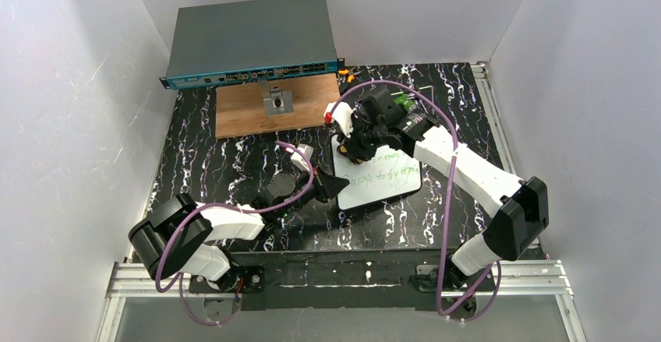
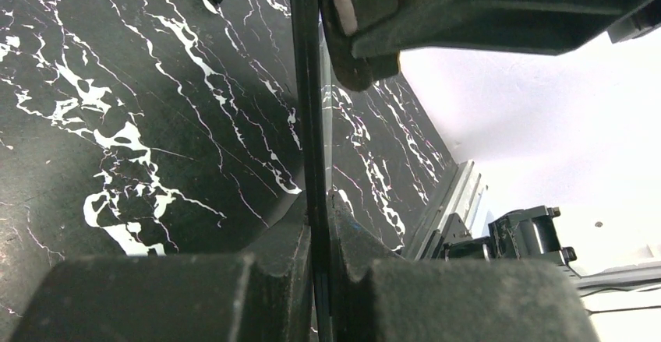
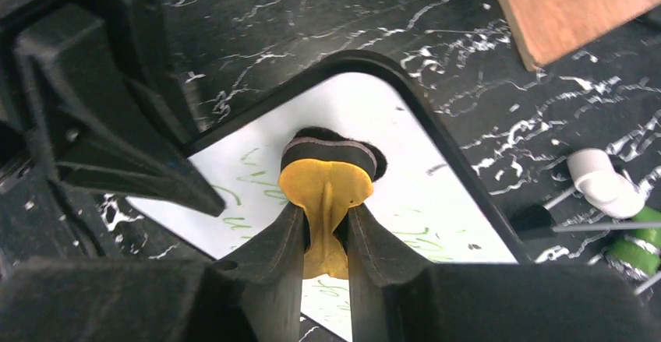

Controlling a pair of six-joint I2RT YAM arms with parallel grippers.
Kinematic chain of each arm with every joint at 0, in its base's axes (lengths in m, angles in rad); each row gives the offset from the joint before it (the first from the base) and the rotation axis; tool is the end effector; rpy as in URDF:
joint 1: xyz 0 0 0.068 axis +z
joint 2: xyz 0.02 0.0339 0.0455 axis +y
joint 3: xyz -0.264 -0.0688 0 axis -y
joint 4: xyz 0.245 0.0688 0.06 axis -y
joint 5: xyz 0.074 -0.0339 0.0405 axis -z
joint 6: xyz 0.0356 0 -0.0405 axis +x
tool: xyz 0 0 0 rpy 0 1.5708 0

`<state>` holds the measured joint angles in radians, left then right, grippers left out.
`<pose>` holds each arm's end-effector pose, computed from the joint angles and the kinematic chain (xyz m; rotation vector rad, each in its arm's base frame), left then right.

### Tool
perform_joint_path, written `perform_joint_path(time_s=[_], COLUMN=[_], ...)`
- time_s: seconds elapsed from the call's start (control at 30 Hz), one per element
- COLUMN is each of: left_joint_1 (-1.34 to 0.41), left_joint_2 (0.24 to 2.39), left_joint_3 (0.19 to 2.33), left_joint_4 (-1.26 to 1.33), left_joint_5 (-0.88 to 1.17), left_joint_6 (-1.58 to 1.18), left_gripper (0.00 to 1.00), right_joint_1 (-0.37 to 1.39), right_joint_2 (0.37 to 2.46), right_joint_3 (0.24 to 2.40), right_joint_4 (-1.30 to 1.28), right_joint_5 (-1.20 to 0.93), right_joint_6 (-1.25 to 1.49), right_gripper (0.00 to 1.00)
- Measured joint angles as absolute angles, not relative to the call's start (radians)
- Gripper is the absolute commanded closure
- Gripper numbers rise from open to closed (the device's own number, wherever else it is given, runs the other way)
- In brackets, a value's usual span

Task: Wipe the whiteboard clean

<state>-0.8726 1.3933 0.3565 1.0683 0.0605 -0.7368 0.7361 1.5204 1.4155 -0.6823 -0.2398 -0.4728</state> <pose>0.1650 -0.1999 0.1964 0.1678 1.6876 -1.2962 0.2413 0.2300 0.3343 -1.4403 1.8782 0.4105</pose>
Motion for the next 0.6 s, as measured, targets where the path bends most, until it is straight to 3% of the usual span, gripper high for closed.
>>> perform_joint_path(time_s=[0.3, 0.6], left_joint_1=[-0.87, -0.869], left_joint_2=[1.393, 1.393], left_joint_3=[0.356, 0.356], left_joint_4=[1.056, 1.054], left_joint_5=[0.049, 0.056], left_joint_6=[-0.755, -0.758], left_gripper=[1.0, 1.0], right_joint_1=[0.723, 0.702], right_joint_2=[1.518, 1.513], right_joint_3=[1.381, 1.373], right_joint_4=[-0.573, -0.634], right_joint_5=[-0.021, -0.177], right_joint_6=[-0.395, -0.54], right_gripper=[0.99, 0.99])
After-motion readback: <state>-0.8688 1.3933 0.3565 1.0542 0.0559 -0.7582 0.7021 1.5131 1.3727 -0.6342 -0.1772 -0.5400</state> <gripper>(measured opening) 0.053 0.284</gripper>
